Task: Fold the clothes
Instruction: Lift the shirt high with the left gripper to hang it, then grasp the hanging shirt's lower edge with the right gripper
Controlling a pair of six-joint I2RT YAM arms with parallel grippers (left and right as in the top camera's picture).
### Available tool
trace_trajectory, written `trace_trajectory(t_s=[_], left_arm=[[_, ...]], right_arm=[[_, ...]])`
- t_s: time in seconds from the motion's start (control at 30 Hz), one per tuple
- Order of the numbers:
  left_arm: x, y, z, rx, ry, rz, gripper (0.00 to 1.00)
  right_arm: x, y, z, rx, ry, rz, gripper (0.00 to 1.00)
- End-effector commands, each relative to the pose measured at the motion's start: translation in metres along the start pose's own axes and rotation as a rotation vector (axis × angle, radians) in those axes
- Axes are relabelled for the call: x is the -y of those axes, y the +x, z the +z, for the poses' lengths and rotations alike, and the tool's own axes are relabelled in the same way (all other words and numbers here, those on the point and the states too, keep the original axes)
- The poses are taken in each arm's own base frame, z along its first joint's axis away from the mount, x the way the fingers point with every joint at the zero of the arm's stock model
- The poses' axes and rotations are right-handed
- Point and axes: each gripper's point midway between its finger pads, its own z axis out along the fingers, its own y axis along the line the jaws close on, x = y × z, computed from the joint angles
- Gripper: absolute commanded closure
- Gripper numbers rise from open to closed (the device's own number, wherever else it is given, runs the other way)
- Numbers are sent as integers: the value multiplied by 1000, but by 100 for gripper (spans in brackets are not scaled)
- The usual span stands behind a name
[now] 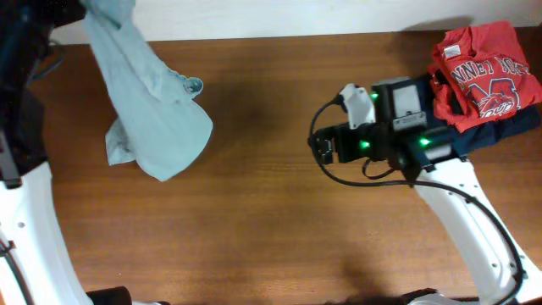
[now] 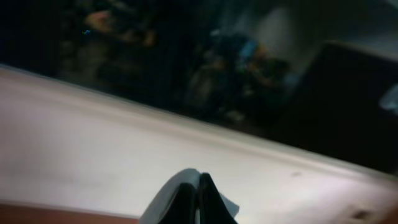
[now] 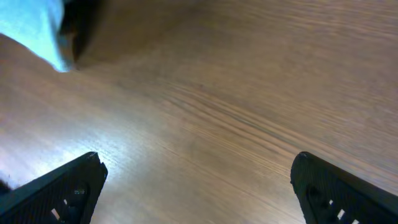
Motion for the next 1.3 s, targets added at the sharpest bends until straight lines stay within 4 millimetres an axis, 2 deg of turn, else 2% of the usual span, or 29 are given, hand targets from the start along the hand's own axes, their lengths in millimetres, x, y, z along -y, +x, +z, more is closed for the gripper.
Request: trace_trajectory(t_s=[0.0, 0.23, 0.37, 0.57, 0.8, 0.97, 1.13, 1.27], left_arm=[[45, -13, -9, 45, 138, -23, 99], [109, -7, 1, 79, 320, -12, 99], [132, -7, 4, 102, 384, -10, 99], [139, -18, -15, 121, 405, -11, 99], [143, -28, -45, 140, 406, 23, 99], [151, -25, -58, 113, 453, 30, 99], [149, -17, -58, 71, 450, 17, 99], [155, -11, -61, 44, 491, 22, 99]], right_arm=[[3, -10, -14, 40, -1, 1, 1], [-3, -12, -20, 53, -51, 5, 2], [-8, -14, -20, 61, -78, -2, 1], [-19, -31, -23, 127, -139, -34, 1], [-22, -51, -15, 175, -174, 155, 0], [-42, -67, 10, 205, -224, 160, 1], [-55, -79, 40, 228, -244, 205, 2], [-67, -86, 62, 245, -276, 219, 7]])
